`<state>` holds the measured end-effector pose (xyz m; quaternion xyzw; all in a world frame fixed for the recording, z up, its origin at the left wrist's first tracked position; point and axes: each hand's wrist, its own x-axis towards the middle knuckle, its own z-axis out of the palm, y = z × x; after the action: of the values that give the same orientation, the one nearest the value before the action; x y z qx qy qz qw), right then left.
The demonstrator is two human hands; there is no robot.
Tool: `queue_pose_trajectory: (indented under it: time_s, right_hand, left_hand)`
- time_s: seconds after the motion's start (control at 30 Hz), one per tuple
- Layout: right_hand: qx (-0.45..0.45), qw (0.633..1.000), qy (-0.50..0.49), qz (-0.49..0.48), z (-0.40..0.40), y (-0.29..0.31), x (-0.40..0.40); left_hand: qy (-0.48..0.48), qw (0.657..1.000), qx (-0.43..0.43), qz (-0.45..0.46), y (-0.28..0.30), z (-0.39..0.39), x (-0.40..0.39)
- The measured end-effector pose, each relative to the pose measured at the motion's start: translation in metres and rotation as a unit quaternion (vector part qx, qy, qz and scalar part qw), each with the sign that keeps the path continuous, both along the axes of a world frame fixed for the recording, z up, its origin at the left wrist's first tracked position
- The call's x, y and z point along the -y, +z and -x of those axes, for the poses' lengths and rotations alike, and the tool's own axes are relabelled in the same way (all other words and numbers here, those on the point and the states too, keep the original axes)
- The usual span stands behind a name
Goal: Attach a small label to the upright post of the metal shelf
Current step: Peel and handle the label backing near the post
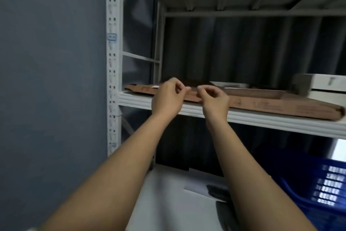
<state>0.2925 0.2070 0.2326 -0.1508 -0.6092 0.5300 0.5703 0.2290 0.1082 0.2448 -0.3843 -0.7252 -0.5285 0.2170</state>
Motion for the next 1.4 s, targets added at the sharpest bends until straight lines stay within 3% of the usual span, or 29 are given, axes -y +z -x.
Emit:
queue_pose_trajectory:
  time_s: [0.17, 0.37, 0.47, 0.57, 0.63, 0.8, 0.9, 1.13, 1.4]
  right_hand:
    - [0.042, 0.984, -0.144, -0.093, -0.022, 0.042, -0.060]
    - [0.205, 0.936, -0.244, -0.151, -0.011, 0.068, -0.141]
    - [0.294, 0.901, -0.259, -0.188, 0.000, 0.075, -0.174]
    - [0.447, 0.837, -0.233, -0.213, 0.008, 0.081, -0.194]
    - [0.476, 0.820, -0.223, -0.225, 0.012, 0.084, -0.197]
    - [0.426, 0.840, -0.222, -0.255, 0.019, 0.084, -0.183]
    - [0.325, 0.888, -0.186, -0.266, 0.020, 0.083, -0.157]
    - [0.072, 0.959, -0.046, -0.269, 0.035, 0.049, -0.027]
    - [0.101, 0.966, 0.152, -0.183, 0.108, -0.072, 0.088]
  left_hand:
    - [-0.036, 0.999, 0.009, 0.014, 0.020, -0.010, -0.065]
    - [-0.064, 0.996, 0.024, 0.061, 0.037, 0.010, -0.132]
    - [-0.055, 0.994, 0.007, 0.098, 0.041, 0.029, -0.150]
    - [-0.051, 0.992, -0.009, 0.113, 0.043, 0.046, -0.160]
    - [-0.061, 0.992, -0.013, 0.109, 0.045, 0.052, -0.161]
    - [-0.053, 0.996, -0.037, 0.066, 0.048, 0.048, -0.152]
    - [-0.043, 0.997, -0.043, 0.040, 0.046, 0.044, -0.131]
    - [-0.010, 1.000, 0.000, -0.011, 0.015, 0.052, -0.024]
    - [0.063, 0.993, 0.095, -0.024, -0.090, 0.103, 0.090]
